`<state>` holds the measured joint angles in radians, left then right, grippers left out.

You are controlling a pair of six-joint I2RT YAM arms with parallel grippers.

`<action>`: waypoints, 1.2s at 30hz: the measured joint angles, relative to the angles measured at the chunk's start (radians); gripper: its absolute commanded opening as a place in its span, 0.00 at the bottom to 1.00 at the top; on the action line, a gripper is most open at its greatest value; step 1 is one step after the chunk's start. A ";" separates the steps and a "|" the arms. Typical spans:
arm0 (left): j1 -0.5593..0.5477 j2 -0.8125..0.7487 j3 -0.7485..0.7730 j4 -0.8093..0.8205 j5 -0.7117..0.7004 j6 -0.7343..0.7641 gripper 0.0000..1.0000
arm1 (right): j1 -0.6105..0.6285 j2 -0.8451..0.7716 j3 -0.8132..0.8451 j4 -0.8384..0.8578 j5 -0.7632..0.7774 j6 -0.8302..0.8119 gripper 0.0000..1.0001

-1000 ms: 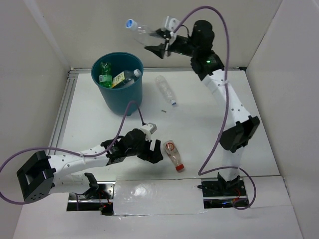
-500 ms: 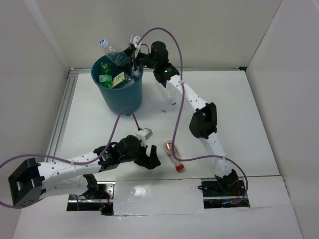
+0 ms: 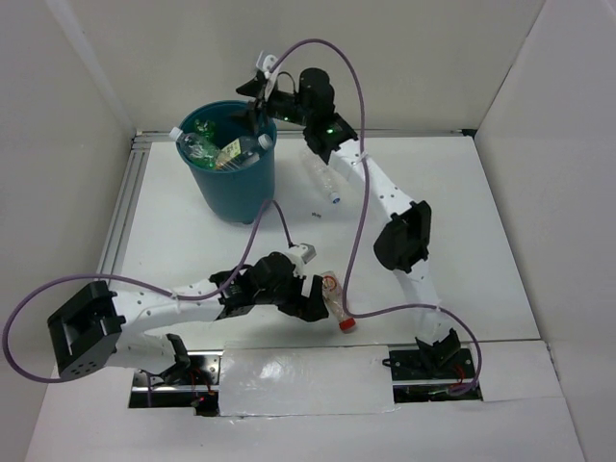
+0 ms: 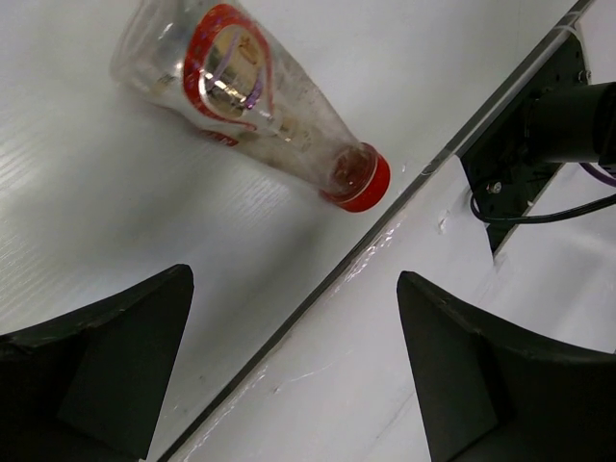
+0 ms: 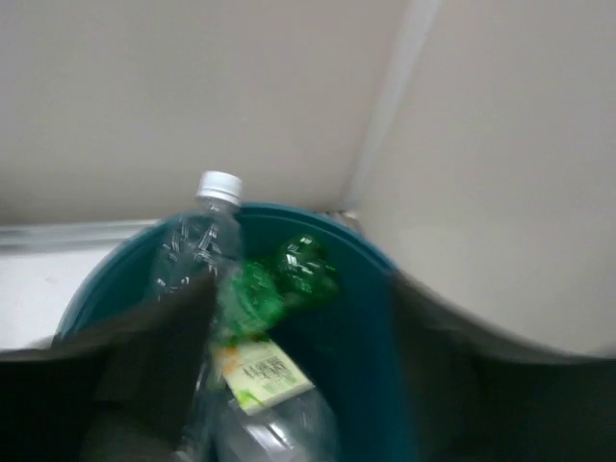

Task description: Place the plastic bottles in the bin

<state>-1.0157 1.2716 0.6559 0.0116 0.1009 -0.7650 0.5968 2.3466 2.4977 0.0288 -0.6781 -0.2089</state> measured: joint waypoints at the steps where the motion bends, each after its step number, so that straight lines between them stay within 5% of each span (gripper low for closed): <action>1: -0.004 0.020 0.014 0.001 0.003 0.000 1.00 | -0.011 -0.039 -0.019 -0.021 0.005 0.000 0.38; 3: -0.011 0.053 0.039 0.005 0.009 0.000 1.00 | -0.058 -0.143 -0.099 -0.062 0.015 0.007 0.08; 4: -0.015 0.065 0.046 0.007 0.010 0.000 1.00 | -0.091 -0.201 -0.141 -0.081 0.018 0.005 0.08; 10: -0.032 0.121 0.089 -0.015 0.003 -0.025 1.00 | -0.408 -0.572 -0.565 -0.152 0.008 -0.027 0.41; 15: -0.042 0.229 0.211 -0.072 -0.056 -0.068 1.00 | -0.580 -0.801 -0.970 -0.217 -0.034 -0.055 0.55; 20: -0.043 0.409 0.391 -0.149 -0.130 -0.142 1.00 | -0.648 -0.921 -1.201 -0.271 -0.103 -0.061 0.60; 26: -0.039 0.609 0.570 -0.280 -0.195 -0.232 0.96 | -0.750 -1.021 -1.265 -0.294 -0.166 -0.061 0.60; 27: -0.039 0.611 0.581 -0.285 -0.204 -0.237 0.92 | -0.766 -1.033 -1.269 -0.294 -0.175 -0.061 0.60; 28: -0.037 0.616 0.591 -0.300 -0.211 -0.238 0.72 | -0.782 -1.044 -1.275 -0.293 -0.187 -0.061 0.60; 31: -0.034 0.627 0.596 -0.315 -0.219 -0.241 0.37 | -0.812 -1.054 -1.283 -0.300 -0.217 -0.060 0.54; 36: -0.032 0.609 0.608 -0.357 -0.275 -0.182 0.16 | -0.843 -1.052 -1.304 -0.309 -0.248 -0.051 0.29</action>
<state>-1.0477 1.8805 1.2640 -0.3458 -0.1741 -0.9466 -0.2466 1.2945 1.1942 -0.2798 -0.9257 -0.2600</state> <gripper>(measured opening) 0.638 0.370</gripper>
